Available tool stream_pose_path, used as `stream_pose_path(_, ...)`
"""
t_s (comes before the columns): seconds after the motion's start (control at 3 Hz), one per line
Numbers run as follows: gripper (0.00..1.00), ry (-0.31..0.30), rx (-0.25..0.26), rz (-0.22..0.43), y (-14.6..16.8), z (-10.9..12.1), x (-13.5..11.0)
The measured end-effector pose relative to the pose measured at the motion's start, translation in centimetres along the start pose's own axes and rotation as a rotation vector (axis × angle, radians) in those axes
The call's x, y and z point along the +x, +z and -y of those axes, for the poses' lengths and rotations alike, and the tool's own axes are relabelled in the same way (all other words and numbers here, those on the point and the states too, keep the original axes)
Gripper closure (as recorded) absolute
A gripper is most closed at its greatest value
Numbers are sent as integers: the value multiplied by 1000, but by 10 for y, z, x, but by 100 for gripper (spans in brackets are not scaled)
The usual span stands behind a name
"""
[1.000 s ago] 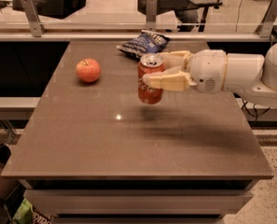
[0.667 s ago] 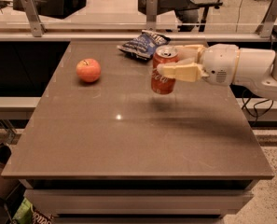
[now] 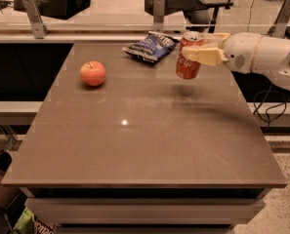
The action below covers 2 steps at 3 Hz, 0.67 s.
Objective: Move coke can near blue chip bag
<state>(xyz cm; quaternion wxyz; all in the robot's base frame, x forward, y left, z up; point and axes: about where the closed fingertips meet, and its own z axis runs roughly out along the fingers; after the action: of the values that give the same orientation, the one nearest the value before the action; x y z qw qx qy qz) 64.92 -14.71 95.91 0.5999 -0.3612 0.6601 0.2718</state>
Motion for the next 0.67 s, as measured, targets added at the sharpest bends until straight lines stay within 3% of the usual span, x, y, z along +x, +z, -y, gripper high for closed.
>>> stream_pose_path(0.33, 100, 15, 80, -36, 13, 37, 2)
stream_pose_path(0.67, 100, 32, 126, -52, 37, 64, 10)
